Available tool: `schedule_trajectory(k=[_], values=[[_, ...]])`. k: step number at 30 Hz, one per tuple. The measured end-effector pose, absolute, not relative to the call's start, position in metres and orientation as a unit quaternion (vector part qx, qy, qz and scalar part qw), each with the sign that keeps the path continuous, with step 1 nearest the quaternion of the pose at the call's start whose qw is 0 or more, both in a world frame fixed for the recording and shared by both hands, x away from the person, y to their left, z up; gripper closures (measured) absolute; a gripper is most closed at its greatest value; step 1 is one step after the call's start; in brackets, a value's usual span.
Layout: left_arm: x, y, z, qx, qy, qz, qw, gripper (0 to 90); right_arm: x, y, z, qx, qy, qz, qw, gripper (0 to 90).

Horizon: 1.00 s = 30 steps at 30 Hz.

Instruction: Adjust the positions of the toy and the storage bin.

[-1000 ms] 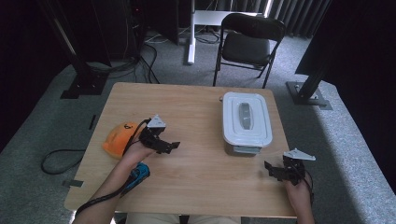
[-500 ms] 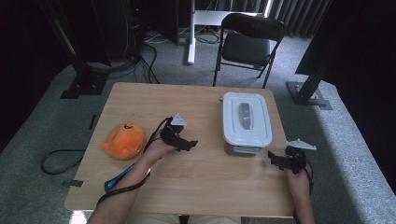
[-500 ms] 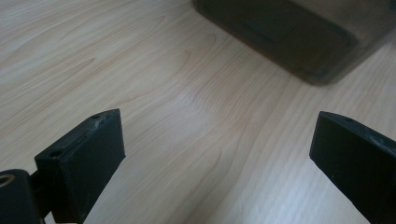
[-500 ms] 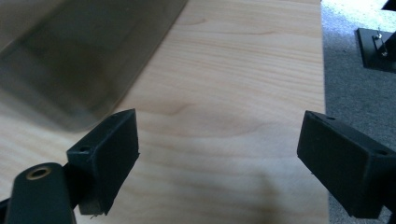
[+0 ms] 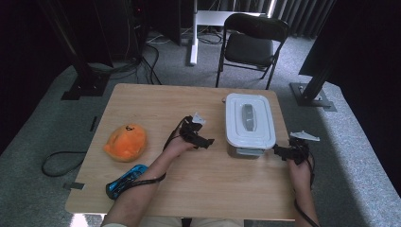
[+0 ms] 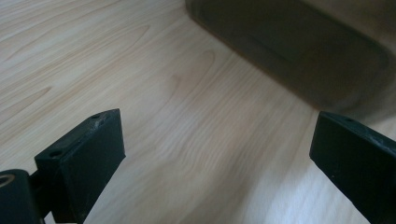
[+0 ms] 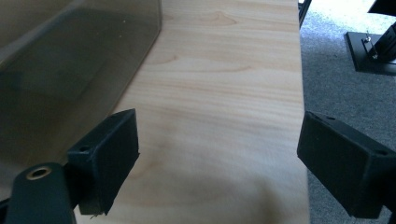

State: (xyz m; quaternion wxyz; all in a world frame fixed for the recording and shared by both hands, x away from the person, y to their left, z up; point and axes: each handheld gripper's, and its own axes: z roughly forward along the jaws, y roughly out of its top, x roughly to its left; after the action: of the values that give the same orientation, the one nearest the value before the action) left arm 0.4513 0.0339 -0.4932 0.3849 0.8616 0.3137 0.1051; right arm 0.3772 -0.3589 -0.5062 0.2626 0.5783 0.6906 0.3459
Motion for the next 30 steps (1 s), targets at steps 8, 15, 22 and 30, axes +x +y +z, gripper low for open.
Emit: schedule_trajectory(k=[8,15,22,30], values=[[0.462,0.01,-0.496,0.858,0.317,0.113,0.389,3.8,0.396,-0.351,-0.512,0.581,0.694,0.341,0.252,12.4],[0.467,-0.002,-0.496,0.856,0.323,0.112,0.388,3.8,0.407,-0.345,-0.51,0.58,0.696,0.34,0.254,12.4],[0.469,-0.008,-0.492,0.853,0.322,0.113,0.394,3.7,0.411,-0.341,-0.505,0.573,0.696,0.351,0.253,14.4],[0.465,-0.008,-0.486,0.857,0.316,0.116,0.391,3.7,0.406,-0.341,-0.505,0.561,0.692,0.387,0.238,19.8]])
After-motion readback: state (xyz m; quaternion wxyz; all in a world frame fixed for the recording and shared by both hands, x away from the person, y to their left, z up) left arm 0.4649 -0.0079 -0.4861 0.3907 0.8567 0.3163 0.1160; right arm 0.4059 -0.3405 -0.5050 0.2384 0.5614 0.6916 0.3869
